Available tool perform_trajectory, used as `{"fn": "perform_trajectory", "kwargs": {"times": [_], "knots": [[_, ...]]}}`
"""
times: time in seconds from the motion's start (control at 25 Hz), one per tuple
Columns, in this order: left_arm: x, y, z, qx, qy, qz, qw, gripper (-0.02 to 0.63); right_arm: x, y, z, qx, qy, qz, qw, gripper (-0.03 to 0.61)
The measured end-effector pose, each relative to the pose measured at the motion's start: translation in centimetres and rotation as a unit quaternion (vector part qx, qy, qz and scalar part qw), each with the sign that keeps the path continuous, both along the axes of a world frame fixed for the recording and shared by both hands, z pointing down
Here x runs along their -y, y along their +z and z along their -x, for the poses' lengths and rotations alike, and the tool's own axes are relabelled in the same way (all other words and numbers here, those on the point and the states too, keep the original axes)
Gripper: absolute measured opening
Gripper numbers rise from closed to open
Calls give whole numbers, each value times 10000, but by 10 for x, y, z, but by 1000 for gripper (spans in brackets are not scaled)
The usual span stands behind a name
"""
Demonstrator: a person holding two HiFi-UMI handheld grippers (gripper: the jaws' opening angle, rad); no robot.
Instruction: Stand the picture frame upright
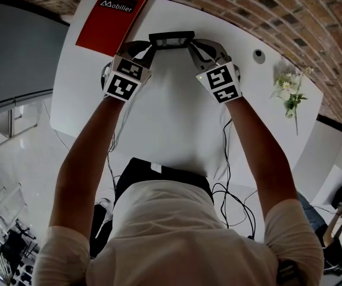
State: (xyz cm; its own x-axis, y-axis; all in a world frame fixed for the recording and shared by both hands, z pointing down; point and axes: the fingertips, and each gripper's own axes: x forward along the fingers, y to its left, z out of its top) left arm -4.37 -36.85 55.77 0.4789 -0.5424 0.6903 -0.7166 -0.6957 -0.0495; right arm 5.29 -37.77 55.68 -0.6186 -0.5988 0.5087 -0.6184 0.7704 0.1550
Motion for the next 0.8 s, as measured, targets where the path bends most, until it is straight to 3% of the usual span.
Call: {"fn": "perform_trajectory", "kwargs": {"times": [0.8], "knots": [[-6,4,4,-121,-151,123,9997,57,-5,2,-5,170,194,107,9996,28]]}}
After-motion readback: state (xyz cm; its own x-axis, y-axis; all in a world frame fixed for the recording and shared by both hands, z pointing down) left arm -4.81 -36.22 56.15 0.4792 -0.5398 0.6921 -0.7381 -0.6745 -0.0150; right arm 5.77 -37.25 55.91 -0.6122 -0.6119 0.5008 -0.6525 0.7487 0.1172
